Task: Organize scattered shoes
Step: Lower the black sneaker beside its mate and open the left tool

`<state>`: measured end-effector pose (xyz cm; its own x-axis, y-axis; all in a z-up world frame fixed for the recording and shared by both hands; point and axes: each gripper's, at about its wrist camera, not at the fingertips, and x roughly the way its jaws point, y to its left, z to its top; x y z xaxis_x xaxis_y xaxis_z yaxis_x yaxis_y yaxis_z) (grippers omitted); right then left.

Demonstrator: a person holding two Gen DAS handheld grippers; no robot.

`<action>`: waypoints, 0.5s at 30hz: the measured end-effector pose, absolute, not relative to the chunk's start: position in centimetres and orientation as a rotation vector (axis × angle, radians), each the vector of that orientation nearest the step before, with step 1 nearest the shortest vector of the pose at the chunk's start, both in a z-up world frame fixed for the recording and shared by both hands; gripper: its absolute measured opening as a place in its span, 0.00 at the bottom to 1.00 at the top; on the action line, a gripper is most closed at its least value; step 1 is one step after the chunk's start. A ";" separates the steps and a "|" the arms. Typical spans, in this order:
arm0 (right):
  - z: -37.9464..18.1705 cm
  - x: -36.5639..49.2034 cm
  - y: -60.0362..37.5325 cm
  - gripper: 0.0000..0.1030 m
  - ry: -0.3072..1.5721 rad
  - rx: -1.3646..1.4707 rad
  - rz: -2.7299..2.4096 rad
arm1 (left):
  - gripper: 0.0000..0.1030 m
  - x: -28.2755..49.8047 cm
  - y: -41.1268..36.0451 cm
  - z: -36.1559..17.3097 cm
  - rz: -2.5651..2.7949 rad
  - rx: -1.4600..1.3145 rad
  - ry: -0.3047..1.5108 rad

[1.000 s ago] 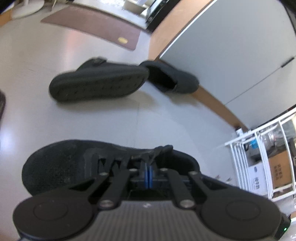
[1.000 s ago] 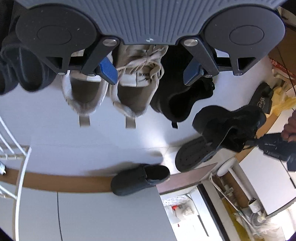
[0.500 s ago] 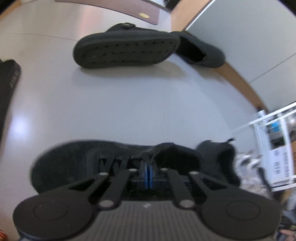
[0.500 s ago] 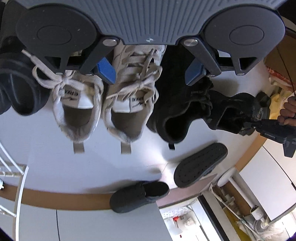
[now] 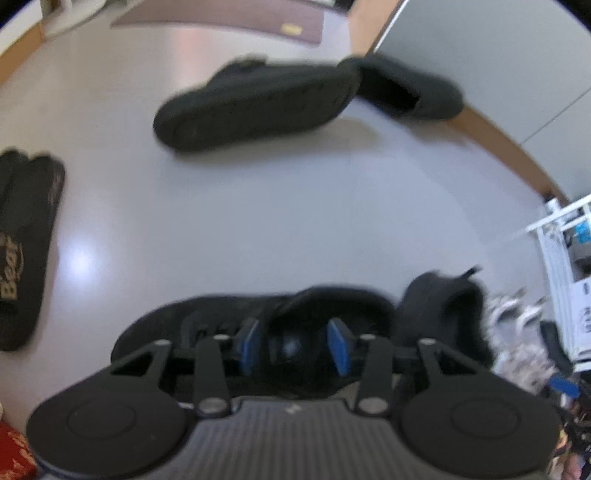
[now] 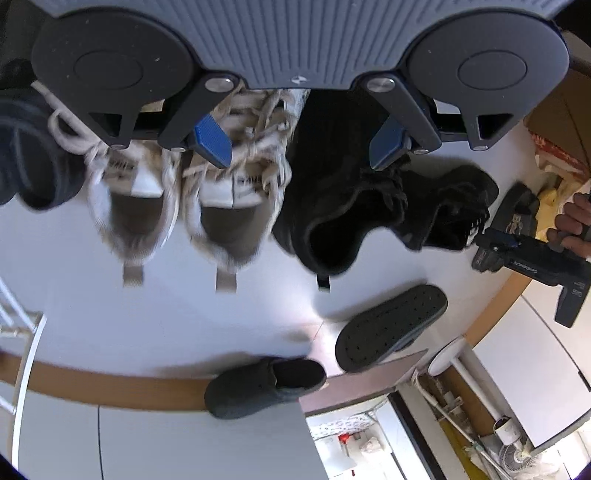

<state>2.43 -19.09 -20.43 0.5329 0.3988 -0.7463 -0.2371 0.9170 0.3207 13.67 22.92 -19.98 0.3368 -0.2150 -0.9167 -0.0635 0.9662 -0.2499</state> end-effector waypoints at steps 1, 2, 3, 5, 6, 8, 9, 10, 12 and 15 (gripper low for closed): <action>-19.4 2.5 -19.0 0.83 0.925 0.184 0.383 | 0.44 13.7 22.6 -18.7 -0.102 -0.255 1.214; -17.6 2.6 -18.8 0.83 0.904 0.179 0.386 | 0.46 13.8 22.0 -16.8 -0.105 -0.247 1.194; -16.2 2.6 -18.7 0.83 0.888 0.186 0.387 | 0.49 13.8 21.6 -15.4 -0.105 -0.242 1.179; -13.5 2.7 -18.6 0.83 0.864 0.207 0.387 | 0.55 13.5 20.8 -12.0 -0.096 -0.249 1.150; -12.2 2.8 -18.6 0.83 0.857 0.206 0.388 | 0.55 13.2 20.4 -10.3 -0.092 -0.264 1.145; -9.3 2.7 -18.4 0.83 0.851 0.196 0.387 | 0.56 12.5 19.7 -7.1 -0.091 -0.292 1.143; -7.7 2.6 -18.3 0.83 0.855 0.187 0.384 | 0.58 12.1 19.3 -5.7 -0.090 -0.298 1.141; -6.1 2.4 -18.3 0.83 0.858 0.178 0.382 | 0.58 11.5 18.7 -4.3 -0.089 -0.291 1.139; -3.7 2.2 -18.2 0.83 0.863 0.169 0.377 | 0.60 10.6 17.9 -2.0 -0.088 -0.280 1.134; 1.4 1.2 -17.6 0.83 0.879 0.157 0.345 | 0.63 8.9 16.6 0.2 -0.085 -0.269 1.133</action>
